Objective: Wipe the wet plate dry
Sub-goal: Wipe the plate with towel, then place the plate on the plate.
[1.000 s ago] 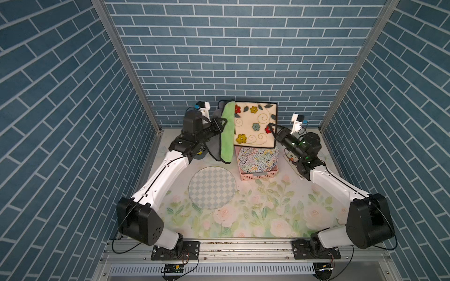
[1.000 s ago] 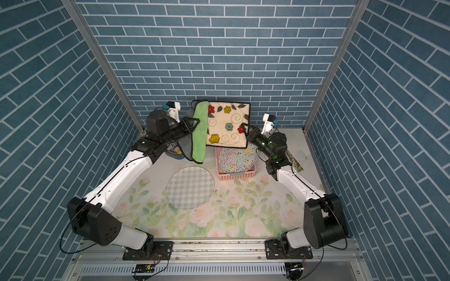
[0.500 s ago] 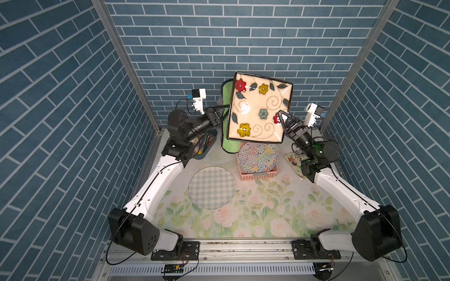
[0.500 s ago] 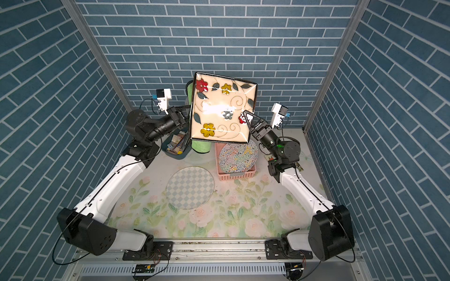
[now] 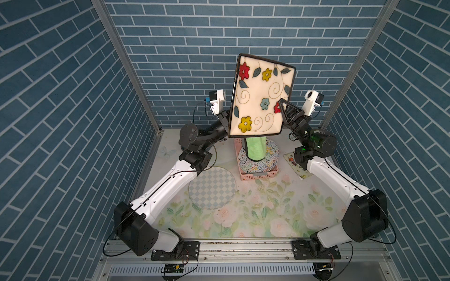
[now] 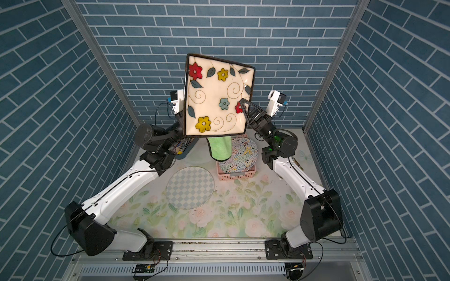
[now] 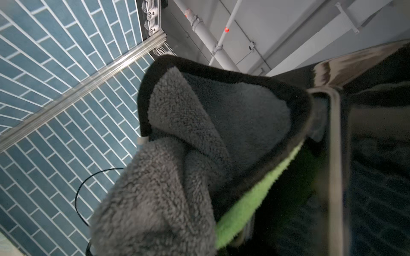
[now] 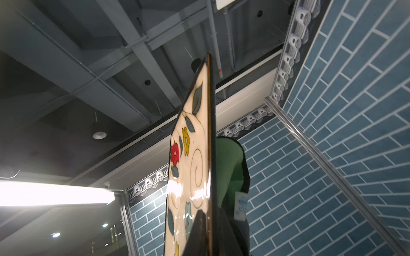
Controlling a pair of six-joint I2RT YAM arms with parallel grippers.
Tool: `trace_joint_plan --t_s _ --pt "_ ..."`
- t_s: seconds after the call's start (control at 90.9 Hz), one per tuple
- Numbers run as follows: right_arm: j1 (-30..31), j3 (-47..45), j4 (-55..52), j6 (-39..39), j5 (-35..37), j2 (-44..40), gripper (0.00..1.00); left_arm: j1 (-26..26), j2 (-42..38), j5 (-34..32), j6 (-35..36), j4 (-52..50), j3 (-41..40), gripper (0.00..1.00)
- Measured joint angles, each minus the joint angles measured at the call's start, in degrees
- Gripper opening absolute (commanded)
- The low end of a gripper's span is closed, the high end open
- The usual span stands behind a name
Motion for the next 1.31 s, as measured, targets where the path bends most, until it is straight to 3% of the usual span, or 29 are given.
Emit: trace_joint_plan --t_s 0.154,0.297,0.396,0.528,0.638,0.737,0.869,1.001,1.166,1.309 --pt "-2.3 -6.0 1.8 2.3 3.7 -2.1 0.00 2.1 0.0 1.2 -0.9 -0.1 2.2 0.00" --pt "3.6 -12.6 3.9 3.0 8.7 -3.5 0.00 3.9 2.3 0.5 -1.6 -0.8 8.4 0.00" --pt "6.7 -11.2 5.1 2.1 9.0 -2.3 0.00 3.4 2.7 -0.7 -1.8 1.3 8.8 0.00" --pt "6.4 -3.3 5.3 0.5 5.8 2.1 0.00 1.6 1.3 -2.5 -0.4 2.5 4.1 0.00" --pt "2.6 -0.1 3.6 0.6 4.2 3.6 0.00 0.9 -3.2 -3.9 5.0 -4.6 -2.9 0.00" --pt "-2.6 -2.3 1.4 0.6 5.0 3.4 0.00 1.8 -8.9 -6.7 13.4 -18.4 -5.3 0.00" --pt "-7.0 -11.3 -5.1 -1.6 7.9 0.5 0.00 6.1 -16.6 -16.3 26.8 -39.8 -1.6 0.00" --pt "-6.4 -20.6 -15.0 -7.2 8.9 -2.2 0.00 10.7 -21.0 -29.9 37.1 -55.1 5.6 0.00" --pt "0.7 -27.8 -28.5 -14.8 8.5 -2.7 0.00 11.6 -23.1 -41.7 45.2 -63.5 8.3 0.00" --pt "10.3 -28.0 -38.4 -23.3 8.6 -1.8 0.00 11.7 -22.8 -46.2 48.0 -66.1 6.4 0.00"
